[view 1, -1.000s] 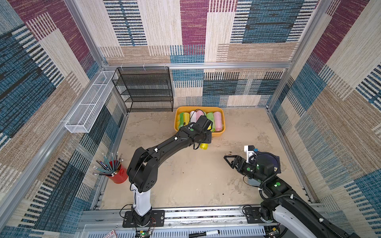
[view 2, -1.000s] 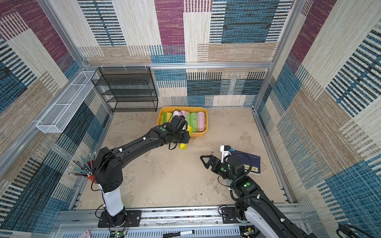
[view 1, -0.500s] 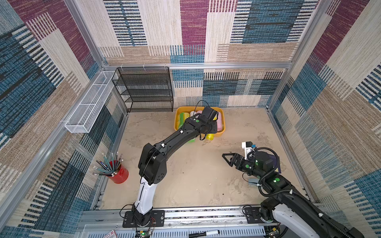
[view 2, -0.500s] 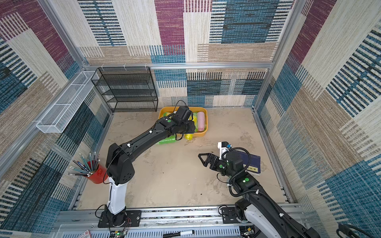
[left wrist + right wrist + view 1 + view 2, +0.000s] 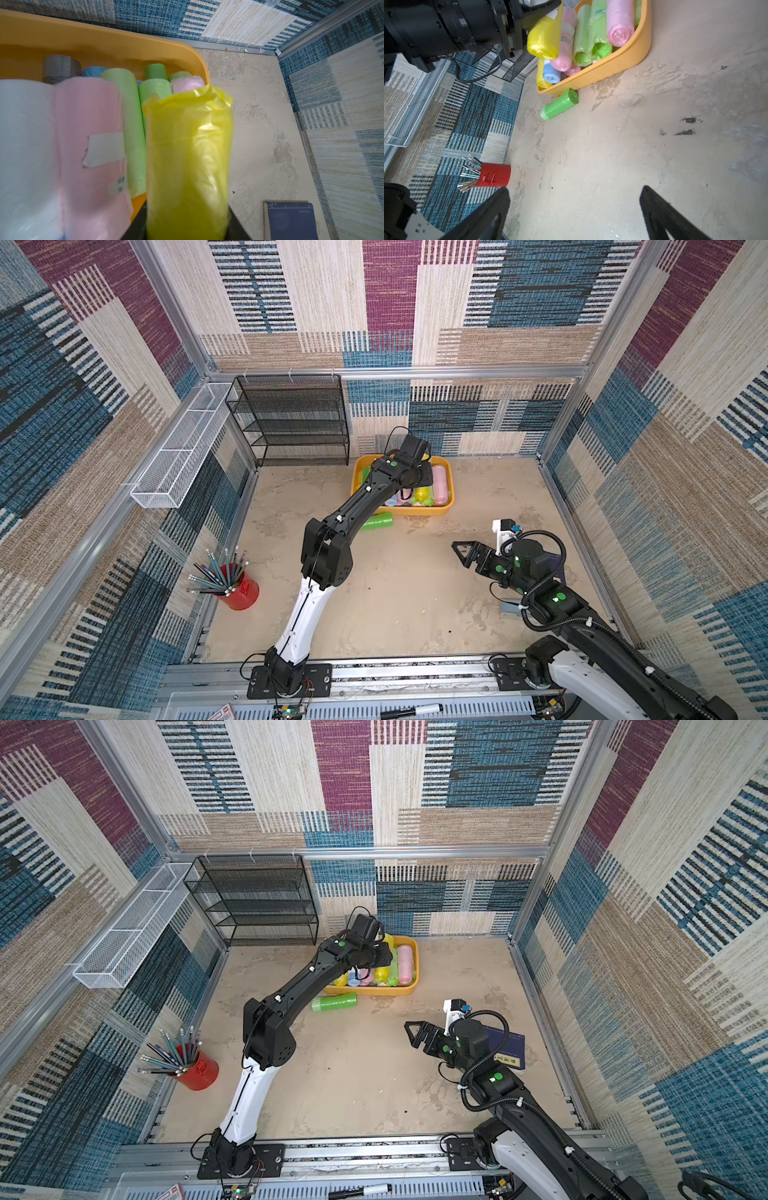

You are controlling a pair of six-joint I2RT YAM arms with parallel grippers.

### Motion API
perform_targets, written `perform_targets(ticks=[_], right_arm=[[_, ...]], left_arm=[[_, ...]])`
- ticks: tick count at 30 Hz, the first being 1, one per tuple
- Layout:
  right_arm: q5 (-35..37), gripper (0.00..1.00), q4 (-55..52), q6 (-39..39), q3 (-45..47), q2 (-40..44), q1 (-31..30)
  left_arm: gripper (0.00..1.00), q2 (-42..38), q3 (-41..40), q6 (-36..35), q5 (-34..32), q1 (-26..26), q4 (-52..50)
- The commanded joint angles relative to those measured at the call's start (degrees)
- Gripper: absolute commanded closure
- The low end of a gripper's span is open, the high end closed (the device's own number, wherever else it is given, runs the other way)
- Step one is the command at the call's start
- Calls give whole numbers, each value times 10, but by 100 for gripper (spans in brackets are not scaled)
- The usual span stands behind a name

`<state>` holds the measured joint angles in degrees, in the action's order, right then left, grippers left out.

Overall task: Put the roll of trash bags into the storage box
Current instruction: Place the roll of trash bags in the storage box.

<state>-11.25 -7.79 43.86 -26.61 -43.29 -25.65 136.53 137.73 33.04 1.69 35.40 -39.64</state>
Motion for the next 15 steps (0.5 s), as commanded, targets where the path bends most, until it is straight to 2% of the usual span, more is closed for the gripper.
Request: perform_targets(ticks=[1,5,11,13,15], right_arm=[[29,1,-6,-6,-5,-3,0],[35,1,0,-4,-3,-11,0],[37,1,2,6,-2,-31,0],[37,1,10,11,2,-34,0],[37,1,13,14,2,-39,0]], left_arm=[[83,34,42,17,36,-10,-1],[83,73,78,26,58,-21,7],[81,89,80,25,59,-36,26],[76,91,78,28,65,-41,37],[67,95,79,29,73,-44,47]])
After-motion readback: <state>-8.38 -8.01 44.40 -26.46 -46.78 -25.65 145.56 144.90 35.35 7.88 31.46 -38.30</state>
